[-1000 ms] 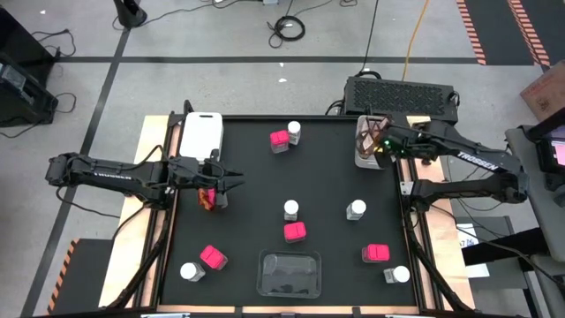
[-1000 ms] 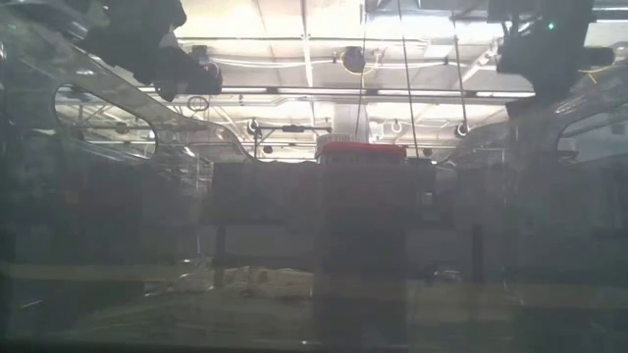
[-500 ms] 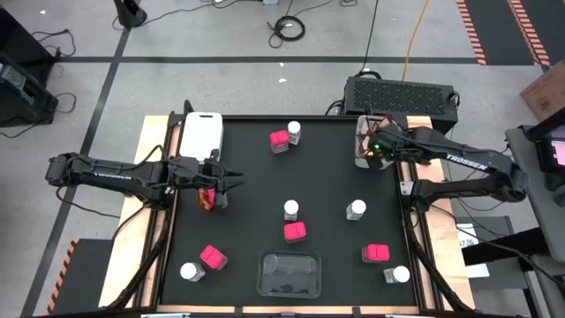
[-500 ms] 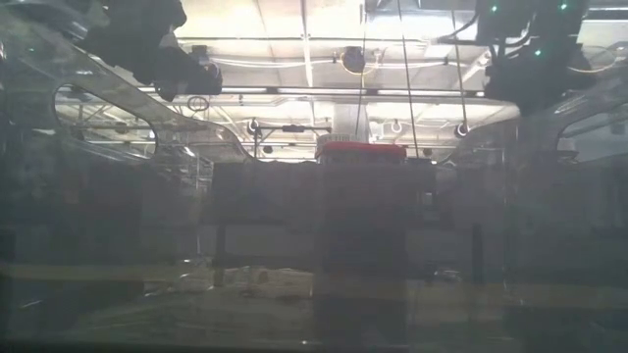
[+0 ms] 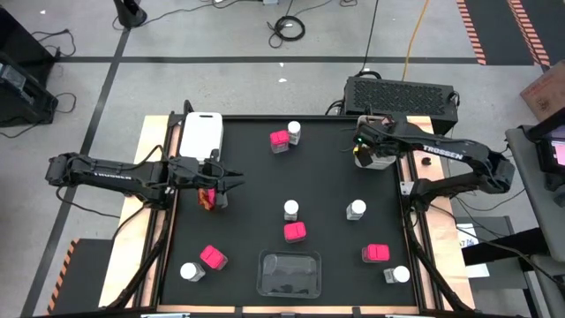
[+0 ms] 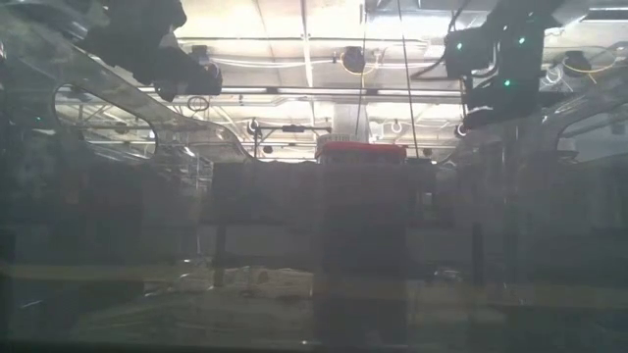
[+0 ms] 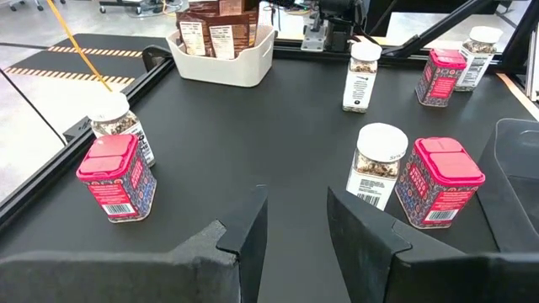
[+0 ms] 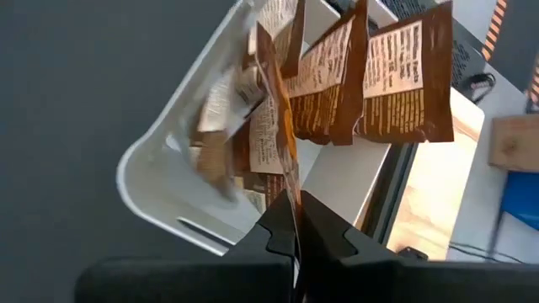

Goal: Sort spices by type
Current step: Put the brown seasoning pack into the right white bin

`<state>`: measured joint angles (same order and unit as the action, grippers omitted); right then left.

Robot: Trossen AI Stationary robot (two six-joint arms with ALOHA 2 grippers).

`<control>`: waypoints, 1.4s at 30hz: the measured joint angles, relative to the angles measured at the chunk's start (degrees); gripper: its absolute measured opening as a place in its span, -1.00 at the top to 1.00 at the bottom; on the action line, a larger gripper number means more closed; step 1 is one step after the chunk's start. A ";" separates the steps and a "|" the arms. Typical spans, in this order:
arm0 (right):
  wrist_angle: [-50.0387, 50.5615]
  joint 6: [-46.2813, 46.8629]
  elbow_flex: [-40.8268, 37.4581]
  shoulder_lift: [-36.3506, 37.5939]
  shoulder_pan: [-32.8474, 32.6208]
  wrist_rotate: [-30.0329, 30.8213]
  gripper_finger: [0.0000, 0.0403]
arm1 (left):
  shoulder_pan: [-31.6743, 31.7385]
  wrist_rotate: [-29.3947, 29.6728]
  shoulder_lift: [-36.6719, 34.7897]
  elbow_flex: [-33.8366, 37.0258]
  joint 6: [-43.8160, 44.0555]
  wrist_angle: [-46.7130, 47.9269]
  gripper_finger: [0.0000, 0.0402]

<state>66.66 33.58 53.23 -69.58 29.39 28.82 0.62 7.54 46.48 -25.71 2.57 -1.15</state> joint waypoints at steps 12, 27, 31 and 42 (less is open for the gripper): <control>-0.10 -1.28 0.00 -3.99 2.86 -0.73 1.00 | 0.01 -0.01 0.00 0.00 -0.09 0.20 0.36; -2.06 -1.60 -2.32 -5.75 2.84 -3.65 1.00 | 0.00 0.00 0.00 0.00 -0.11 0.22 0.36; -2.23 -1.59 -2.80 -5.75 2.84 -3.43 0.99 | 0.00 -0.01 0.00 0.00 -0.09 0.22 0.36; -2.19 -1.33 -2.78 -5.73 2.84 -3.37 0.71 | 0.00 -0.01 0.00 0.00 -0.04 0.20 0.36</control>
<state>64.47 32.25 50.46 -75.31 32.23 25.45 0.62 7.53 46.48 -25.71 2.53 -0.95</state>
